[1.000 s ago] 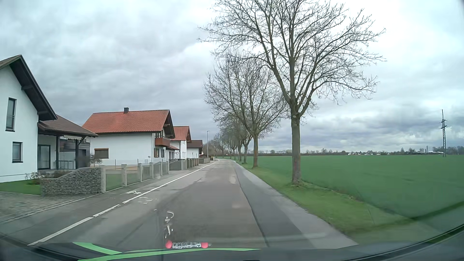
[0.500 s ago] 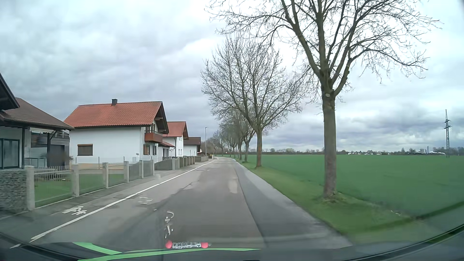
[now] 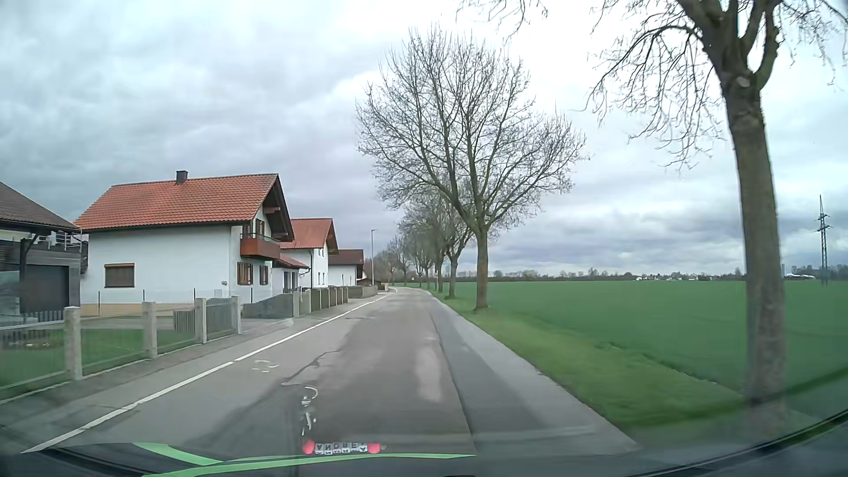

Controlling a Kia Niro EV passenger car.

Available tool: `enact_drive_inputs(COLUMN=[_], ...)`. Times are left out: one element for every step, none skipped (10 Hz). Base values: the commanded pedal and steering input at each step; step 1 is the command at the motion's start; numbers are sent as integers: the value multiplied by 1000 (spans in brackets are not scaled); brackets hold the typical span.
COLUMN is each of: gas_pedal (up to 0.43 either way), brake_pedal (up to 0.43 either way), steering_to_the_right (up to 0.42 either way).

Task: Follow the waypoints while adhering to traffic rules and regulations

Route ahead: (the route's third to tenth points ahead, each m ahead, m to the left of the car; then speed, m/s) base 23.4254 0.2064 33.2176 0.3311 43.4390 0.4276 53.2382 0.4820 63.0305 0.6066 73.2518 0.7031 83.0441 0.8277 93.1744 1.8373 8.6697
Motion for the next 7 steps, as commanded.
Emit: enact_drive_inputs(gas_pedal=[0, 0, 0, 0, 0, 0, 0], brake_pedal=[0, 0, 0, 0, 0, 0, 0], steering_to_the_right=[1, 2, 1, 2, 2, 1, 2])
